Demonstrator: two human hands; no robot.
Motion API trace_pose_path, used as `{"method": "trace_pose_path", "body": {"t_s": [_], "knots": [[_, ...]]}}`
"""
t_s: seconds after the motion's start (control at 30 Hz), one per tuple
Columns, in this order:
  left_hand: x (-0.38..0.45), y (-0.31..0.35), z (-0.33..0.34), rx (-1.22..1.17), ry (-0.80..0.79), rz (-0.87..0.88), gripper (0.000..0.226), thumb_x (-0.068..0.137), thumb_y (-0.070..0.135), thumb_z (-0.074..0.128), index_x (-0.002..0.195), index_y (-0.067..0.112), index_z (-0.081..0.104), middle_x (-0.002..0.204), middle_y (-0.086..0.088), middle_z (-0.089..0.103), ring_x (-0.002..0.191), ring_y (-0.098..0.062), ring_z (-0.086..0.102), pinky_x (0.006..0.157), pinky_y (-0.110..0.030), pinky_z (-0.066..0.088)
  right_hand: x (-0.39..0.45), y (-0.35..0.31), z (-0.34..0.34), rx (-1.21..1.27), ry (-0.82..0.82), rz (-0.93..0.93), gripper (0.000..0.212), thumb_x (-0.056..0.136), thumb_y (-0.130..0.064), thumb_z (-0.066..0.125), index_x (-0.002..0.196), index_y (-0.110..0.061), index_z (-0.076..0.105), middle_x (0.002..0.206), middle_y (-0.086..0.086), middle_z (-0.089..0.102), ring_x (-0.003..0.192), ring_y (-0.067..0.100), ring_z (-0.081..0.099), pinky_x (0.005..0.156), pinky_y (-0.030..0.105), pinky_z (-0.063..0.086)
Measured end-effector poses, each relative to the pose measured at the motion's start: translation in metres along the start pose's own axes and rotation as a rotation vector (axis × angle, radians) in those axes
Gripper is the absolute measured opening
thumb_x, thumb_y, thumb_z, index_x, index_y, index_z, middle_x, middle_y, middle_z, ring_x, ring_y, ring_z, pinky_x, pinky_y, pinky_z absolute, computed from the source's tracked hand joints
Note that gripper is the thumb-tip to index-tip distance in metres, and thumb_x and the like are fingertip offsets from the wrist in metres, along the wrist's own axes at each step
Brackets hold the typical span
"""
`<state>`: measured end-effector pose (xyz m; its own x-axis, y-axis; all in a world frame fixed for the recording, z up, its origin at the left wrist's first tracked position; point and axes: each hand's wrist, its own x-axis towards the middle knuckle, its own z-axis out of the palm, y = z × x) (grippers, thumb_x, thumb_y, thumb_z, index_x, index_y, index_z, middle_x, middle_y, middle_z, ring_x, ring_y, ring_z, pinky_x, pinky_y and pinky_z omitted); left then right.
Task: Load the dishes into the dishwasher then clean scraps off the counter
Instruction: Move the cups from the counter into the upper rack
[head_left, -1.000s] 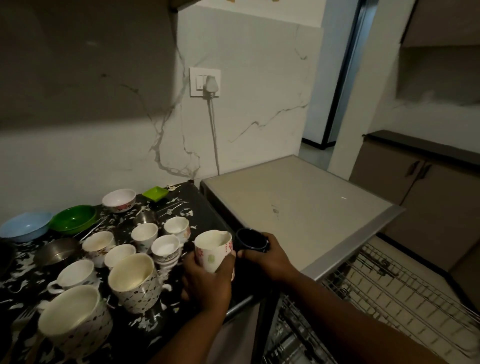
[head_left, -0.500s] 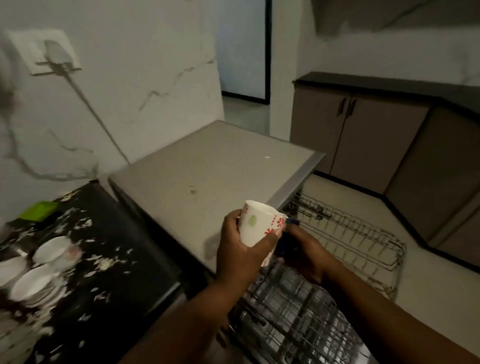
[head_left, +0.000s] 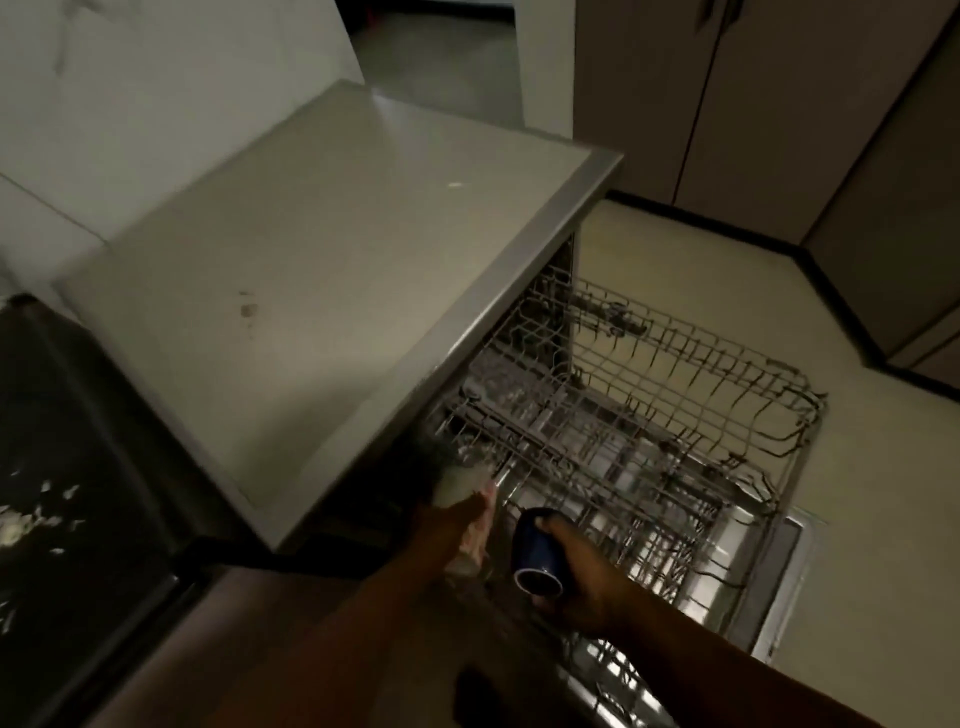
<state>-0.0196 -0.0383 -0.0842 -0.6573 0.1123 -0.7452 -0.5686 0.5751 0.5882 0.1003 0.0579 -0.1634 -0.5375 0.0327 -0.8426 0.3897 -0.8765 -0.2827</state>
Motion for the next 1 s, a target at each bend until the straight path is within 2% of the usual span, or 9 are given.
{"method": "trace_pose_path", "body": {"t_s": [0.2, 0.37, 0.5, 0.57, 0.63, 0.7, 0.8, 0.9, 1.0], "knots": [[0.061, 0.032, 0.006, 0.334, -0.010, 0.038, 0.064, 0.093, 0.022, 0.059, 0.146, 0.004, 0.028, 0.149, -0.016, 0.034, 0.133, -0.031, 0.038, 0.100, -0.034, 0.036, 0.047, 0.013, 0.029, -0.127, 0.034, 0.041, 0.046, 0.087, -0.040, 0.064, 0.118, -0.007, 0.055, 0.099, 0.018, 0.065, 0.077, 0.029, 0.064, 0.071, 0.038, 0.053], [0.097, 0.043, 0.011, 0.655, -0.021, 0.036, 0.052, 0.100, 0.012, 0.045, 0.143, -0.005, 0.024, 0.150, -0.021, 0.028, 0.137, -0.032, 0.030, 0.101, -0.030, 0.032, 0.074, 0.011, 0.048, -0.167, 0.041, 0.078, 0.037, 0.092, -0.042, 0.056, 0.111, -0.010, 0.058, 0.083, 0.010, 0.064, 0.060, 0.021, 0.062, 0.056, 0.033, 0.053], [0.120, 0.033, 0.003, 0.808, -0.014, 0.020, 0.065, 0.095, 0.016, 0.056, 0.146, -0.002, 0.020, 0.151, -0.021, 0.026, 0.138, -0.033, 0.029, 0.108, -0.033, 0.030, 0.088, 0.007, 0.046, -0.143, 0.038, 0.135, 0.022, 0.100, -0.035, 0.043, 0.102, -0.018, 0.056, 0.084, -0.001, 0.060, 0.051, 0.004, 0.064, 0.048, 0.020, 0.053], [0.128, 0.026, -0.001, 0.814, -0.030, 0.037, 0.076, 0.088, 0.020, 0.066, 0.147, 0.000, 0.022, 0.149, -0.019, 0.031, 0.136, -0.035, 0.033, 0.107, -0.037, 0.033, 0.091, 0.004, 0.047, -0.199, 0.028, 0.119, 0.034, 0.099, -0.040, 0.045, 0.116, -0.012, 0.056, 0.087, 0.002, 0.063, 0.059, 0.007, 0.066, 0.049, 0.023, 0.053], [0.137, 0.022, -0.005, 0.801, -0.047, 0.078, 0.069, 0.086, 0.023, 0.068, 0.141, -0.001, 0.035, 0.143, -0.020, 0.042, 0.130, -0.035, 0.042, 0.105, -0.040, 0.037, 0.096, 0.003, 0.051, -0.250, 0.039, 0.116, 0.052, 0.093, -0.050, 0.051, 0.126, -0.010, 0.054, 0.093, 0.008, 0.066, 0.067, 0.015, 0.068, 0.050, 0.026, 0.053], [0.144, 0.018, -0.007, 0.780, -0.049, 0.088, 0.060, 0.086, 0.022, 0.067, 0.136, -0.002, 0.043, 0.138, -0.020, 0.048, 0.126, -0.035, 0.047, 0.102, -0.039, 0.039, 0.102, 0.004, 0.055, -0.243, 0.005, 0.121, 0.046, 0.094, -0.048, 0.050, 0.125, -0.014, 0.055, 0.099, 0.007, 0.065, 0.077, 0.017, 0.065, 0.063, 0.030, 0.054], [0.148, 0.014, -0.006, 0.720, -0.022, 0.088, 0.056, 0.087, 0.016, 0.065, 0.134, -0.006, 0.043, 0.134, -0.023, 0.050, 0.123, -0.036, 0.049, 0.096, -0.037, 0.042, 0.104, 0.003, 0.059, -0.259, -0.011, 0.102, 0.021, 0.098, -0.040, 0.047, 0.100, -0.024, 0.059, 0.092, -0.001, 0.059, 0.079, 0.014, 0.058, 0.079, 0.032, 0.050], [0.152, 0.006, -0.007, 0.641, 0.020, 0.100, 0.058, 0.088, 0.012, 0.061, 0.138, -0.005, 0.036, 0.135, -0.024, 0.049, 0.122, -0.037, 0.050, 0.090, -0.033, 0.044, 0.105, 0.000, 0.059, -0.244, 0.008, 0.097, 0.028, 0.095, -0.044, 0.050, 0.107, -0.020, 0.060, 0.098, 0.002, 0.062, 0.088, 0.018, 0.060, 0.094, 0.040, 0.048], [0.156, 0.000, -0.007, 0.546, 0.027, 0.097, 0.058, 0.091, 0.018, 0.057, 0.140, -0.001, 0.034, 0.135, -0.021, 0.048, 0.123, -0.035, 0.049, 0.090, -0.029, 0.041, 0.107, -0.004, 0.060, -0.281, 0.007, 0.129, 0.046, 0.091, -0.049, 0.055, 0.120, -0.014, 0.059, 0.097, 0.005, 0.067, 0.085, 0.020, 0.064, 0.082, 0.036, 0.054]]}}
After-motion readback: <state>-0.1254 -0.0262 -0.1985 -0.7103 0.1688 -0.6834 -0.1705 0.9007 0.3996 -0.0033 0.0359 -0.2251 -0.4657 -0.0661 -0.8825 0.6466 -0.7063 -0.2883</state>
